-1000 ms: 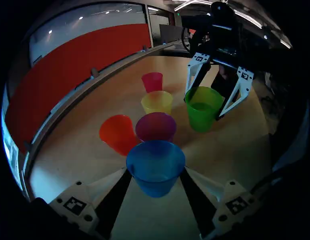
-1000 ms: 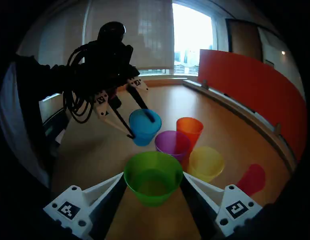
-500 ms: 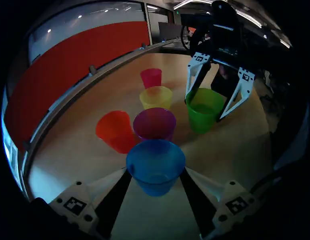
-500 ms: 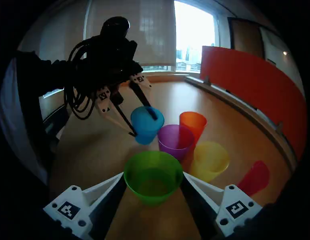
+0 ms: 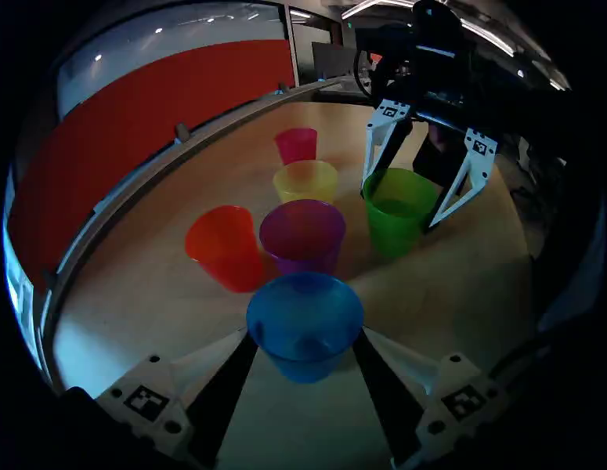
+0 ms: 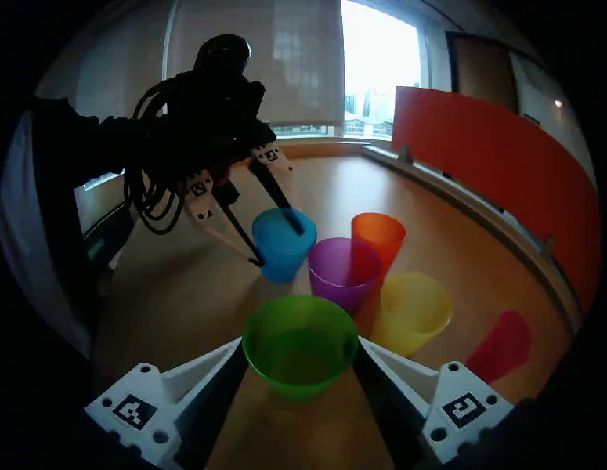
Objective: Pour water
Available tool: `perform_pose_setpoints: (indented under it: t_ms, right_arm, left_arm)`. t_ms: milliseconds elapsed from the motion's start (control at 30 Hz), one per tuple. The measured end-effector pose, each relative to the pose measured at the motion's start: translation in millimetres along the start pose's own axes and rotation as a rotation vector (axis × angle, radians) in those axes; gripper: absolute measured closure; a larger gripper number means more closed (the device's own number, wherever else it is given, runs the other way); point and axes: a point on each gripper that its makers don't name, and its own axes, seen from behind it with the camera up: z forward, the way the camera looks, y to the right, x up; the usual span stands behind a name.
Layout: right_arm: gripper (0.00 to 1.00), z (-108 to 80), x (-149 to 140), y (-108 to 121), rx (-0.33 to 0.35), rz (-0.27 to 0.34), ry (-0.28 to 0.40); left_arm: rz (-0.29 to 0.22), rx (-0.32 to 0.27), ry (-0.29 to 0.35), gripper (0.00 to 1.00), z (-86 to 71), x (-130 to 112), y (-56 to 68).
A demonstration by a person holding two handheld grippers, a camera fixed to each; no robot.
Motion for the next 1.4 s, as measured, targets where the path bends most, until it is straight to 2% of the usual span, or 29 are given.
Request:
perform_pose_setpoints:
  t_ms: [600, 1067, 1400]
  right_arm:
    - [0.09, 6.1, -5.9, -4.9, 0.003, -0.020, -0.021]
    - [0.09, 9.5, -8.6, -2.9, -0.001, -0.015, -0.025]
    - [0.08, 8.5, -10.8, -1.9, -0.001, -0.008, -0.023]
  left_arm:
    - [0.002, 0.005, 0.000, 0.16, -2.7, -8.0, -0.9]
    - [0.009, -0.004, -0.032, 0.16, 2.9, -19.0, 2.8]
    - [0.008, 0.000, -0.056, 0.16, 0.3, -26.9, 1.9]
